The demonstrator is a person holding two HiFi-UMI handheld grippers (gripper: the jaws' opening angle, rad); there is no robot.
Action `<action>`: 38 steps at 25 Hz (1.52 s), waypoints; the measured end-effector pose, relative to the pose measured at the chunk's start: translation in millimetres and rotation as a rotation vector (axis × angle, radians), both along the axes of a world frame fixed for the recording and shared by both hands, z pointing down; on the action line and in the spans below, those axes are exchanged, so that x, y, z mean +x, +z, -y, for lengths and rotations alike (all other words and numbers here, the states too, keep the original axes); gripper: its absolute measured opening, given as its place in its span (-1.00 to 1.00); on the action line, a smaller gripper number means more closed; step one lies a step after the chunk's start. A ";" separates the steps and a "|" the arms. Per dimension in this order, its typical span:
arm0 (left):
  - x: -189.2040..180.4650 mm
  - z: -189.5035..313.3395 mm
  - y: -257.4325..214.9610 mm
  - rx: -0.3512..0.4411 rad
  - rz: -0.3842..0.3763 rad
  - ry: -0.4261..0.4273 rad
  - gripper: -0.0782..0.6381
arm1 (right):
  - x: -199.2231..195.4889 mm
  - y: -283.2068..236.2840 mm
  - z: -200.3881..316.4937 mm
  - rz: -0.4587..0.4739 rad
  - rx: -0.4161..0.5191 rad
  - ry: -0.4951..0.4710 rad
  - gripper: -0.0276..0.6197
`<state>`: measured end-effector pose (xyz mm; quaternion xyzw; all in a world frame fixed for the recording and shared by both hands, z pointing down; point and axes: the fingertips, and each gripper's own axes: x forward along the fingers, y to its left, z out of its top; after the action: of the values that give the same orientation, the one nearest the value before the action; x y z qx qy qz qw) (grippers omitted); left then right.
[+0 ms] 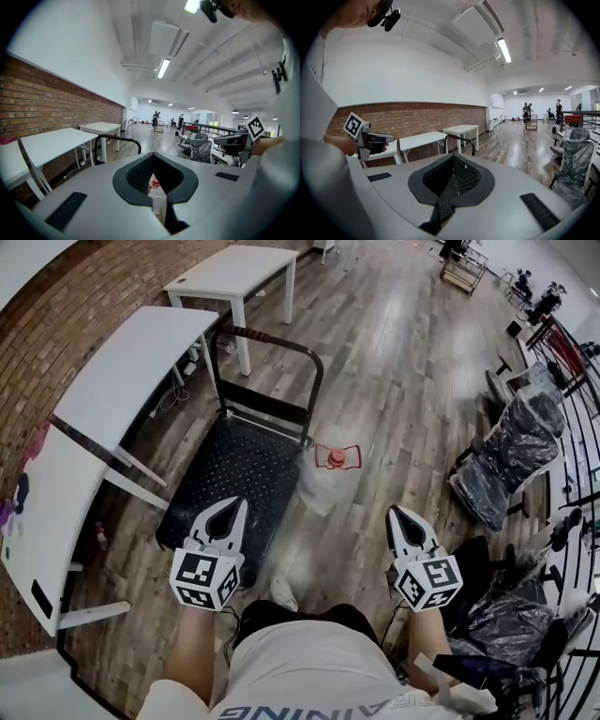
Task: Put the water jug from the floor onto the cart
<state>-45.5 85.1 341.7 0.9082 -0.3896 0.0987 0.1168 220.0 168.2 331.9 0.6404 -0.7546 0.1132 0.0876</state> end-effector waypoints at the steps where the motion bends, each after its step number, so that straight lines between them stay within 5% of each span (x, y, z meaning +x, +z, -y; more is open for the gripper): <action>1: -1.3 6.3 2.2 -0.005 -0.002 0.003 -0.78 | -4.7 -1.3 7.1 0.004 0.006 -0.017 -0.91; 8: -3.3 29.8 11.0 -0.014 -0.051 0.063 -0.78 | -24.2 5.4 46.6 0.011 -0.002 -0.118 -0.91; 19: -6.0 84.6 18.0 -0.021 0.003 -0.090 -0.78 | 1.3 18.9 148.0 0.090 0.016 -0.208 -0.90; 24: 27.4 122.7 10.3 -0.021 -0.001 -0.161 -0.78 | 34.5 20.1 206.5 0.092 0.017 -0.267 -0.90; 30: 68.3 163.2 20.4 -0.047 0.009 -0.262 -0.78 | 89.5 66.0 268.7 0.084 -0.100 -0.299 -0.90; 38: 78.3 181.7 85.9 -0.166 0.028 -0.309 -0.78 | 100.5 171.6 316.9 0.022 -0.299 -0.325 -0.80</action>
<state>32.8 -96.5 427.6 0.8233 -0.5167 0.1242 0.1997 320.5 -148.7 503.5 0.4889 -0.8236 0.2153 0.1905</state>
